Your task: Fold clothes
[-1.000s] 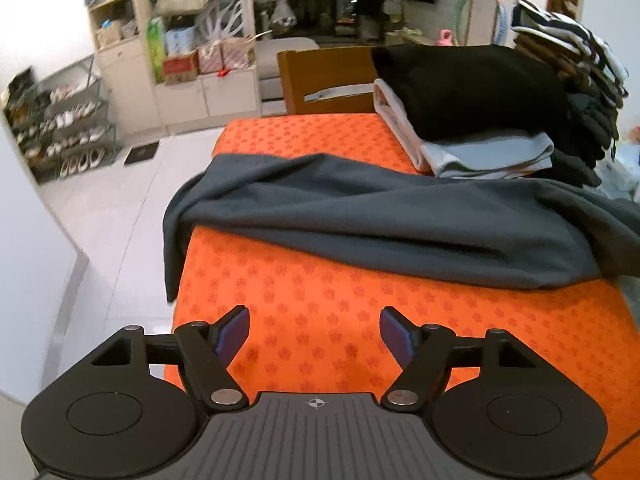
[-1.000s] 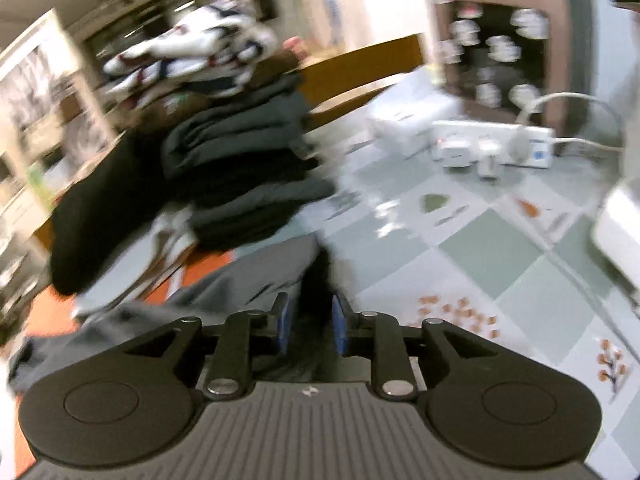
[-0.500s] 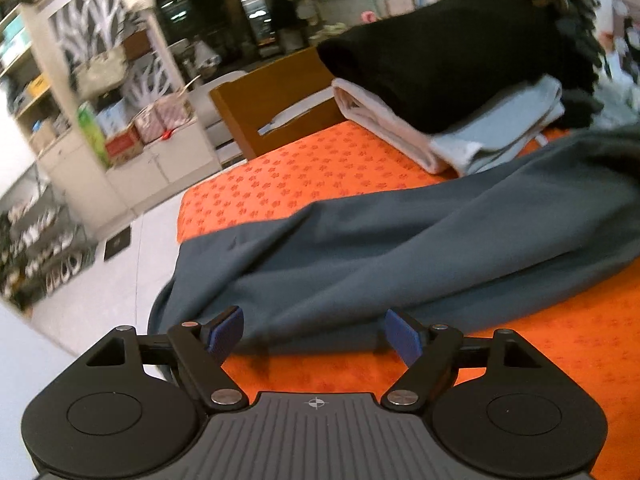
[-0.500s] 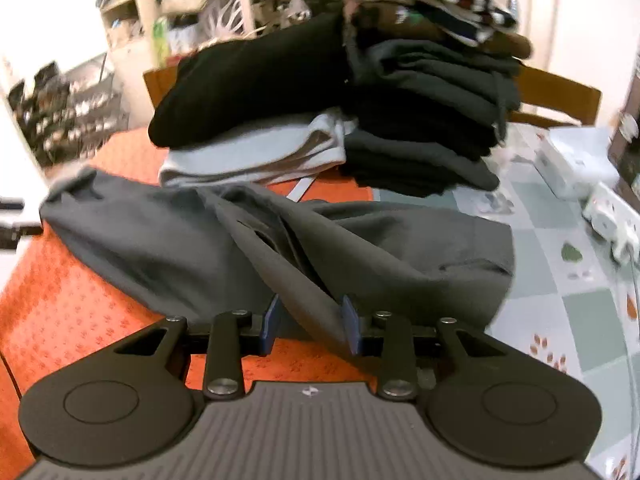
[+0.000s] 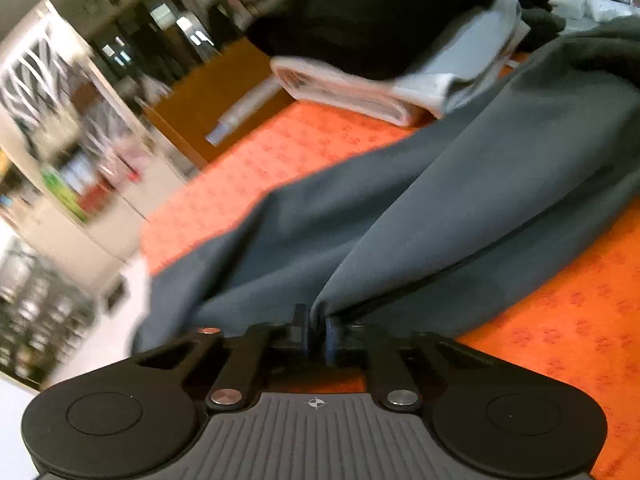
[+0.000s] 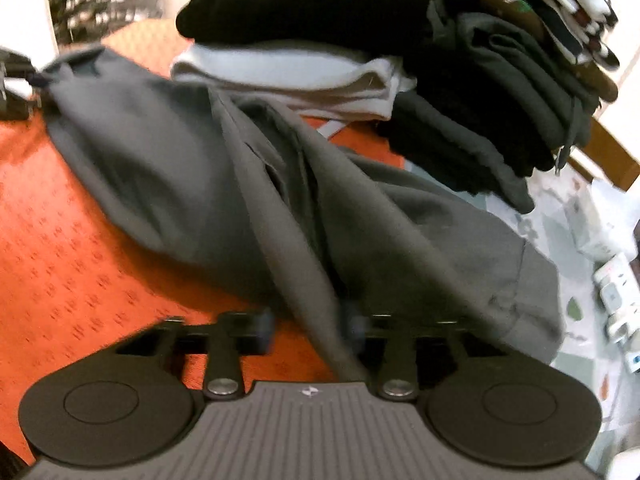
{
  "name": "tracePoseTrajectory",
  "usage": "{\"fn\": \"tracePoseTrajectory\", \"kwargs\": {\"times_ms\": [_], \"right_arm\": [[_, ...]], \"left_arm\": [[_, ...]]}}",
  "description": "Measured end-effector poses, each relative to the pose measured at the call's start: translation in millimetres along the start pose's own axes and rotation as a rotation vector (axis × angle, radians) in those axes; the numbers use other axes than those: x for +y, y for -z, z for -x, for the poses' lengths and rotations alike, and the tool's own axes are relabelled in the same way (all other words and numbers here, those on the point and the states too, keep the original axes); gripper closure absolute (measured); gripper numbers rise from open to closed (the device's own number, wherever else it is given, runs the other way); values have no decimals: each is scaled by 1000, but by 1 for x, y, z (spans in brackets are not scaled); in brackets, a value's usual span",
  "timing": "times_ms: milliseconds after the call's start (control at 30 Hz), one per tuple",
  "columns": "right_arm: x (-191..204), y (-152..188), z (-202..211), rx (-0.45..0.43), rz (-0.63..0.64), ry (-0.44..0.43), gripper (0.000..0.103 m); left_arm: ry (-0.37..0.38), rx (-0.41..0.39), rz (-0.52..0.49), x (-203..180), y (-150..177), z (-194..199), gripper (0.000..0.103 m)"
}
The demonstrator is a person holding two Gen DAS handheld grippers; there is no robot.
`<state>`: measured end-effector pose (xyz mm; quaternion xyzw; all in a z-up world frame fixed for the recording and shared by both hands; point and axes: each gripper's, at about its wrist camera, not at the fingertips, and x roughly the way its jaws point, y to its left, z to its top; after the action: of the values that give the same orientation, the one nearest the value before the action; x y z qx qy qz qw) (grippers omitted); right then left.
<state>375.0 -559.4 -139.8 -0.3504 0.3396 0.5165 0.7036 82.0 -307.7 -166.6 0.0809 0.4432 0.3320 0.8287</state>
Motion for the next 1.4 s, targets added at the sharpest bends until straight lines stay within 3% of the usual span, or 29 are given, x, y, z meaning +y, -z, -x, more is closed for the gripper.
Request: {"fn": "tracePoseTrajectory", "kwargs": {"times_ms": [133, 333, 667, 800, 1133, 1400], "right_arm": [[-8, 2, 16, -33, -29, 42, 98], [-18, 1, 75, -160, -118, 46, 98], [26, 21, 172, -283, -86, 55, 99], [49, 40, 212, -320, -78, 63, 100], [114, 123, 338, -465, -128, 189, 100], [156, 201, 449, -557, -192, 227, 100]], "left_arm": [[-107, -64, 82, 3, -2, 29, 96], [-246, -140, 236, 19, 1, 95, 96], [-421, -342, 384, 25, 31, 251, 97], [-453, -413, 395, 18, 55, 314, 97], [-470, -547, 432, -12, 120, 450, 97], [-435, -662, 432, -23, 141, 547, 97]]}}
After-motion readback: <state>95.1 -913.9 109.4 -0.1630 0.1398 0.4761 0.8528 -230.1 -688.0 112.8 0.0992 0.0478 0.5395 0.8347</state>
